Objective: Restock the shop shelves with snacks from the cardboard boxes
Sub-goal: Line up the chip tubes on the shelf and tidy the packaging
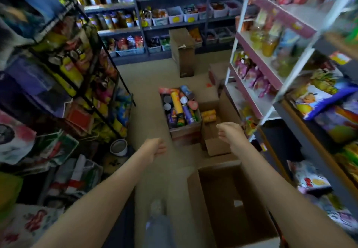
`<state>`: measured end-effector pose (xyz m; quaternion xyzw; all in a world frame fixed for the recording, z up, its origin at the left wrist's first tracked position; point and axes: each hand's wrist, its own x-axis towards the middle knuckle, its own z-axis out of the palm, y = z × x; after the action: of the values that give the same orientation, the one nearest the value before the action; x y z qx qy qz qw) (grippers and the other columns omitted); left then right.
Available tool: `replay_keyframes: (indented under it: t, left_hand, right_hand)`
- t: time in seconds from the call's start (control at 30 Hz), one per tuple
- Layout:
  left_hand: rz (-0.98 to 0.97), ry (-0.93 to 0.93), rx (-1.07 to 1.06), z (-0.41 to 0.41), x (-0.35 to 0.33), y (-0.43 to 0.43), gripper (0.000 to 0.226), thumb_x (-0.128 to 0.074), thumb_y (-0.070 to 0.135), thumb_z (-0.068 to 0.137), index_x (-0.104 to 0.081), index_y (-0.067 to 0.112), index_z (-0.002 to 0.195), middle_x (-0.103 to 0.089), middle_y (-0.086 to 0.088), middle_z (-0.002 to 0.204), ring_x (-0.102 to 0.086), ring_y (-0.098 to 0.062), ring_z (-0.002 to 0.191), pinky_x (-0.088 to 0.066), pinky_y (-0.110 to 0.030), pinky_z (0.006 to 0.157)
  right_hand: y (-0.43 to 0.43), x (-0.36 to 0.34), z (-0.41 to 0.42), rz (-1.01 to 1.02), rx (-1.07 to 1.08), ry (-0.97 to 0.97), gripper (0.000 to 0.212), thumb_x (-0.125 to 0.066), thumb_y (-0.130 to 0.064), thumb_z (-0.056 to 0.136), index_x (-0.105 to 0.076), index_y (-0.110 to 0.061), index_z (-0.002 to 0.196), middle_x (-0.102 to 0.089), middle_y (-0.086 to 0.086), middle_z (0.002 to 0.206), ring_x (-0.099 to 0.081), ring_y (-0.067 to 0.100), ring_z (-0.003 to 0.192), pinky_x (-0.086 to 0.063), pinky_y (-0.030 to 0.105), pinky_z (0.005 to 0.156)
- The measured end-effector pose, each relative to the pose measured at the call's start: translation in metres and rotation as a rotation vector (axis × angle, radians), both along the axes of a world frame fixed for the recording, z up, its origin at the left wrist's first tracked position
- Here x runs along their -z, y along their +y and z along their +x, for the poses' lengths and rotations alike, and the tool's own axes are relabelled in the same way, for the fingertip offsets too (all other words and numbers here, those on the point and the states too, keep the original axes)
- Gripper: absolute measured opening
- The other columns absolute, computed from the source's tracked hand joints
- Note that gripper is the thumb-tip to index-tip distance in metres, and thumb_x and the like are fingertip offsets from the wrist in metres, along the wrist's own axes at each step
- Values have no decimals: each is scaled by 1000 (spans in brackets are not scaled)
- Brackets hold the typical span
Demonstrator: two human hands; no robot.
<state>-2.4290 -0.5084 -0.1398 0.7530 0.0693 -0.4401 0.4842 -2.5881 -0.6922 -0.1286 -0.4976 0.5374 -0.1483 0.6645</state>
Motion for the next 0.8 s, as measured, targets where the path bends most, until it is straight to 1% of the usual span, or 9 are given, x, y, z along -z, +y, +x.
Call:
replay_keyframes:
  t: [0.07,0.1,0.17,0.27,0.37,0.43,0.5,0.67,0.8]
  left_hand:
    - [17,6,9,49,8,-20,15,-44,9,100,-53,0,92,-56,-9,80,-61,-16,54,-50,-21,44]
    - [30,7,11,72,12,-30,19,-44,8,99,-50,4,82,-54,-8,77,-60,-14,51,-49,-21,42]
    - [27,18,40,115,13,-51,15,-44,9,100,-52,3,88,-55,-10,80,-60,-17,61,-50,-25,54]
    - [22,17,70,175,15,-86,24,-45,12,100,-51,0,120,-59,-15,98,-59,-22,78,-48,-24,62]
    - [35,9,110,226,21,-127,9,-42,11,101,-49,6,104,-54,-8,81,-53,-16,67,-45,-20,50]
    - [26,15,110,251,27,-157,21,-40,9,101,-49,8,82,-51,-6,75,-50,-15,63,-43,-21,51]
    - [26,13,120,274,40,-186,30,-40,7,101,-45,10,71,-50,-6,73,-48,-15,62,-40,-23,56]
    - [58,18,94,329,79,-248,30,-41,2,99,-45,10,70,-50,-7,71,-47,-16,60,-38,-24,56]
    - [97,15,21,385,112,-296,28,-45,0,98,-44,10,71,-52,-13,75,-48,-17,58,-41,-23,48]
  right_hand:
    - [-14,11,47,14,35,5,21,-60,-12,94,-59,-5,114,-58,7,97,-56,19,98,-49,32,89]
    - [-21,16,70,24,60,12,23,-59,-12,95,-59,-4,116,-58,7,98,-55,19,98,-48,30,88]
    - [-35,24,115,47,121,18,24,-59,-11,95,-58,-2,117,-60,11,105,-55,19,97,-47,30,86]
    - [-54,35,175,68,161,59,26,-58,-12,95,-58,0,119,-59,17,120,-57,26,108,-47,32,85]
    - [-79,46,213,82,199,76,27,-60,-11,94,-57,0,119,-59,18,122,-56,29,115,-47,35,88]
    - [-101,56,228,55,207,101,29,-61,-11,93,-55,-2,120,-59,17,119,-58,29,111,-48,37,90]
    - [-128,68,240,41,209,139,29,-63,-14,92,-54,-7,119,-60,14,114,-59,26,101,-49,39,91]
    - [-205,115,273,52,198,258,31,-66,-20,91,-55,-11,118,-58,12,118,-58,25,100,-51,41,93]
    - [-268,150,325,72,129,342,26,-67,-21,89,-53,-17,111,-58,10,115,-58,28,101,-50,42,91]
